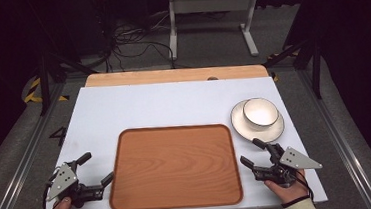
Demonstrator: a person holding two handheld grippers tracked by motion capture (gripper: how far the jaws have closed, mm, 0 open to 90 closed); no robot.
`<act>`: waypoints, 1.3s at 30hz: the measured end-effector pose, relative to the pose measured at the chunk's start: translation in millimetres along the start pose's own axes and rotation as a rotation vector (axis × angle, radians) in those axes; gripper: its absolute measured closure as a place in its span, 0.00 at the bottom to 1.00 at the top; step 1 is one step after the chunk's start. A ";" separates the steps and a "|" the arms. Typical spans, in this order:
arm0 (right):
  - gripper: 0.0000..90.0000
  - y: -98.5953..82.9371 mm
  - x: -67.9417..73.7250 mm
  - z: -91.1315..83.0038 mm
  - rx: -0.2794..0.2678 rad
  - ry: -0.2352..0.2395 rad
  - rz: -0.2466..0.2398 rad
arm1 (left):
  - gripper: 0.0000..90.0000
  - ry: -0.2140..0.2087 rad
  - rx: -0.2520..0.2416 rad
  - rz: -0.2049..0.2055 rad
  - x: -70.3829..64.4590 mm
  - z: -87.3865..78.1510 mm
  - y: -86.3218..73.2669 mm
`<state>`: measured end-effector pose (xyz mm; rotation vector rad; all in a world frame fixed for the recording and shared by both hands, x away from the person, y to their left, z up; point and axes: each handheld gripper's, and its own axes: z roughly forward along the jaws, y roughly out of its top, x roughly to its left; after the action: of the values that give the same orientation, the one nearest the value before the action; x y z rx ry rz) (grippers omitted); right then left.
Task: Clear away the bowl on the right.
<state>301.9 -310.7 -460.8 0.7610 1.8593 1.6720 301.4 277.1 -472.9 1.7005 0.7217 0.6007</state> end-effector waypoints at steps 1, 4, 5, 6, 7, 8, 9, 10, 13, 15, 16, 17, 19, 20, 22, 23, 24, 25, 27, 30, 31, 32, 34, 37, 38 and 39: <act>0.26 0.0 0.4 -0.1 0.000 0.000 0.001 | 0.00 0.000 0.000 -0.001 0.0 0.0 0.0; 0.26 0.2 0.5 -0.3 0.000 -0.003 0.001 | 0.00 0.002 -0.001 0.000 -0.3 0.0 -0.1; 0.26 0.2 0.5 -0.3 0.000 -0.003 0.001 | 0.00 0.002 -0.001 0.000 -0.3 0.0 -0.1; 0.27 0.4 0.4 -0.5 -0.002 -0.009 0.006 | 0.00 0.003 -0.003 0.001 -0.4 -0.1 -0.1; 0.27 0.6 -0.1 -0.4 -0.002 -0.011 0.004 | 0.00 0.004 -0.003 0.002 -0.4 -0.1 -0.1; 0.27 1.0 0.1 0.1 -0.001 -0.014 0.006 | 0.00 0.004 -0.003 0.002 -0.5 -0.2 -0.1; 0.27 1.0 0.1 0.1 -0.001 -0.014 0.006 | 0.00 0.004 -0.003 0.002 -0.5 -0.2 -0.1; 0.27 1.8 0.1 0.6 0.003 -0.014 0.002 | 0.00 0.004 -0.003 0.002 -0.5 -0.2 -0.1; 0.27 8.8 -0.5 2.5 0.016 -0.018 0.008 | 0.00 0.006 -0.003 0.002 -0.6 -0.2 -0.1; 0.26 14.1 -1.6 3.0 0.012 -0.019 0.015 | 0.00 0.005 -0.003 0.002 -0.6 -0.1 -0.1; 0.26 16.5 -2.0 3.1 0.010 -0.022 0.015 | 0.00 0.005 -0.003 0.002 -0.6 -0.1 -0.1; 0.26 19.1 -2.4 3.0 0.009 -0.024 0.018 | 0.00 0.005 -0.002 0.002 -0.6 -0.1 -0.1; 0.26 23.9 -3.3 3.3 0.001 -0.026 0.026 | 0.00 0.005 -0.002 0.001 -0.5 -0.1 -0.1; 0.26 26.5 -3.9 3.5 -0.002 -0.029 0.027 | 0.00 0.004 -0.002 0.001 -0.5 0.0 -0.1; 0.26 31.8 -4.6 3.7 -0.008 -0.030 0.021 | 0.00 0.005 -0.002 0.002 -0.6 -0.1 -0.1; 0.25 35.2 -4.8 4.0 -0.015 -0.026 0.016 | 0.00 0.005 -0.002 0.002 -0.6 -0.1 -0.1; 0.25 37.3 -4.8 4.1 -0.018 -0.024 0.014 | 0.00 0.005 -0.002 0.002 -0.5 -0.1 -0.1; 0.25 39.9 -4.7 4.2 -0.020 -0.023 0.010 | 0.00 0.004 -0.002 0.001 -0.4 -0.1 -0.1; 0.24 44.7 -5.1 4.8 -0.025 -0.017 0.006 | 0.00 0.004 -0.002 0.001 -0.5 0.0 -0.1; 0.24 50.1 -6.2 5.3 -0.023 -0.026 0.005 | 0.00 0.005 -0.002 0.001 -0.5 -0.1 -0.1; 0.24 51.8 -6.7 5.7 -0.025 -0.027 0.003 | 0.00 0.005 -0.002 0.002 -0.6 -0.1 -0.1; 0.24 53.4 -7.1 5.7 -0.023 -0.030 0.001 | 0.00 0.005 -0.003 0.002 -0.6 -0.1 -0.1; 0.24 56.8 -7.9 6.1 -0.027 -0.032 -0.003 | 0.00 0.005 -0.002 0.002 -0.6 -0.1 -0.1; 0.23 61.5 -8.8 7.3 -0.027 -0.032 -0.006 | 0.00 0.005 -0.002 0.002 -0.6 0.0 -0.1; 0.23 63.0 -9.1 7.8 -0.027 -0.032 -0.007 | 0.00 0.005 -0.002 0.002 -0.6 -0.1 -0.1; 0.23 64.3 -9.4 8.1 -0.027 -0.032 -0.011 | 0.00 0.006 -0.002 0.002 -0.7 -0.1 -0.1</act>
<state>318.3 -306.6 -397.5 0.7609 1.8128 1.6647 300.9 276.7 -473.0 1.6985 0.7234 0.6085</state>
